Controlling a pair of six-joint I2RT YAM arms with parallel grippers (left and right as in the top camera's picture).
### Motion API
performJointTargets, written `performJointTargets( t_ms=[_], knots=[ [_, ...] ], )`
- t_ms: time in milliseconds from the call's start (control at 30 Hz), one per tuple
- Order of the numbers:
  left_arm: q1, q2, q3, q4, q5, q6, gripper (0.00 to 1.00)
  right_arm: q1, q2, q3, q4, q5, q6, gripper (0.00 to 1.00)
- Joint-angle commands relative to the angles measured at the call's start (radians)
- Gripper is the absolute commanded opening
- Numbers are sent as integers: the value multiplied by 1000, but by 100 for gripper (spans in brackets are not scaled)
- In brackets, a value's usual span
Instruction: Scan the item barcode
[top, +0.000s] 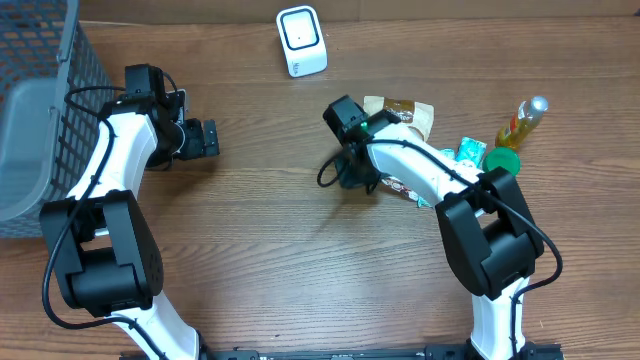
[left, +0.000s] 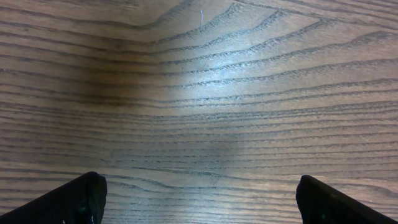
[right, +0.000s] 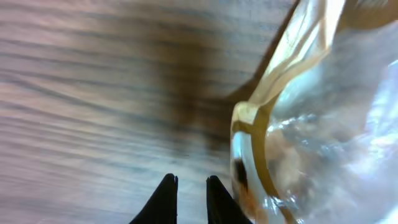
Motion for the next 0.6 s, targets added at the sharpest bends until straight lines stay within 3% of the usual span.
performJointTargets(
  t_ms=[0, 33, 100, 200, 567],
  knots=[
    [-4, 14, 16, 2, -3, 16, 99, -27, -101, 111, -15, -28, 2, 15],
    [-4, 14, 16, 2, -3, 16, 100, -39, -123, 128, -9, -18, -1, 18],
    [-4, 14, 16, 2, -3, 16, 100, -64, -153, 138, 24, 33, 0, 36],
    [-4, 14, 16, 2, -3, 16, 99, -114, -166, 138, 77, 99, 0, 100],
    [-4, 14, 16, 2, -3, 16, 99, -224, -161, 137, 78, 73, 7, 100]
  ],
)
